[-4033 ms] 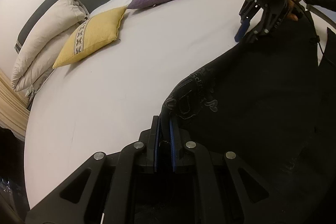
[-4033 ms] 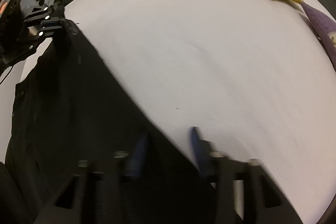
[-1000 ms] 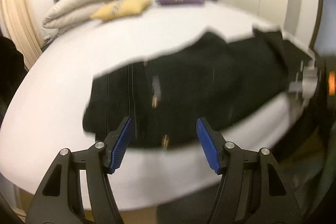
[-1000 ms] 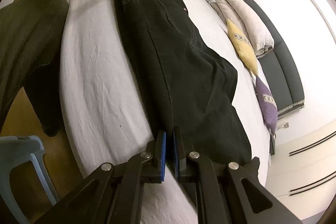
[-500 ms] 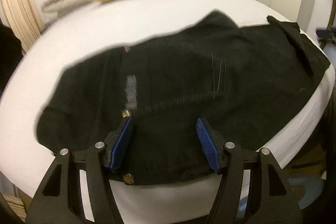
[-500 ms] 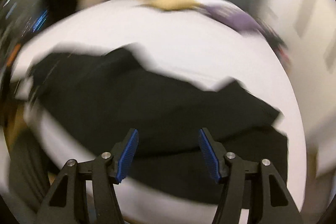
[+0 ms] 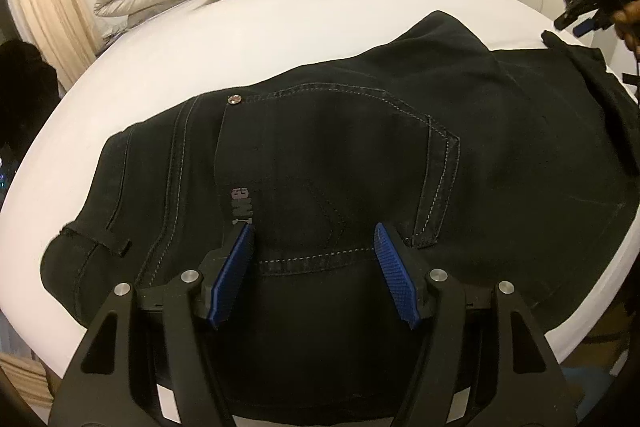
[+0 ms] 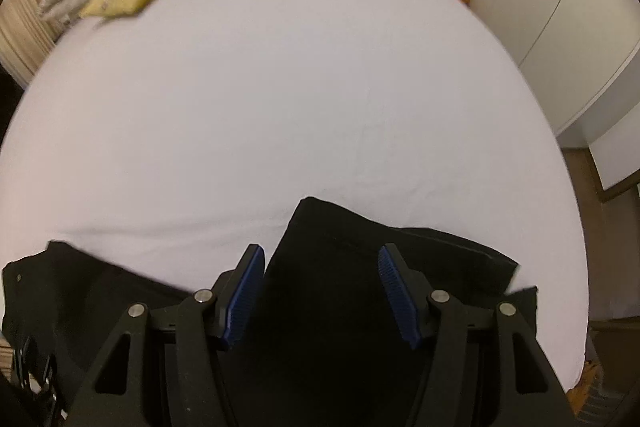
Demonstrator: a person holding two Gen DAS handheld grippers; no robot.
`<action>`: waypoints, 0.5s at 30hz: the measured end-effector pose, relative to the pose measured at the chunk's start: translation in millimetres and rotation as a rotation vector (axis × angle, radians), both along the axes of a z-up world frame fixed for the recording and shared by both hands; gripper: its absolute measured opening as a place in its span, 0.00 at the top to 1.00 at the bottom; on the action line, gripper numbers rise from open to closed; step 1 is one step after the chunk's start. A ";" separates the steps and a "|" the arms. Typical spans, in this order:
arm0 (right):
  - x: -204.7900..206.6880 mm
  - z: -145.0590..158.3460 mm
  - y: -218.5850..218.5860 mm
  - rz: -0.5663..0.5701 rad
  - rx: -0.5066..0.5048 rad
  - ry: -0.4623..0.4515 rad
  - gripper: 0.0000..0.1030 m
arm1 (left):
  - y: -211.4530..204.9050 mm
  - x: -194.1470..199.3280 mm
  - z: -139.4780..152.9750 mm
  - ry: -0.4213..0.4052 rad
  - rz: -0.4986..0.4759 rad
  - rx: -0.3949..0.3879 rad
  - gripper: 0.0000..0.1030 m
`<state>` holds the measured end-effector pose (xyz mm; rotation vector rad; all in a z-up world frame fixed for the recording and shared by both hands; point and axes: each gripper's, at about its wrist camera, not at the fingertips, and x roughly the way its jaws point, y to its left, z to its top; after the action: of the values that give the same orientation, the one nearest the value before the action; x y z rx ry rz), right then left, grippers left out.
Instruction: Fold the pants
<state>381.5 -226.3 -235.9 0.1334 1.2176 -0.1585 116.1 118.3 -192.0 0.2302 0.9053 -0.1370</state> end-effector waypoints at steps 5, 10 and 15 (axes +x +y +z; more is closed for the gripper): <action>24.1 -25.8 7.2 -0.042 -0.065 0.117 0.39 | -0.8 -1.4 -2.3 -0.007 0.000 -0.001 0.40; 26.7 -38.5 17.0 -0.050 -0.098 0.170 0.39 | 0.9 -8.8 -5.0 -0.019 0.002 0.002 0.40; 22.8 -12.8 21.1 -0.082 -0.095 0.118 0.39 | 2.5 -10.8 -4.5 -0.026 0.004 0.000 0.40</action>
<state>404.4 -205.2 -248.7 0.0915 1.3206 -0.2988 105.3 120.8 -196.5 0.2297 0.8797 -0.1296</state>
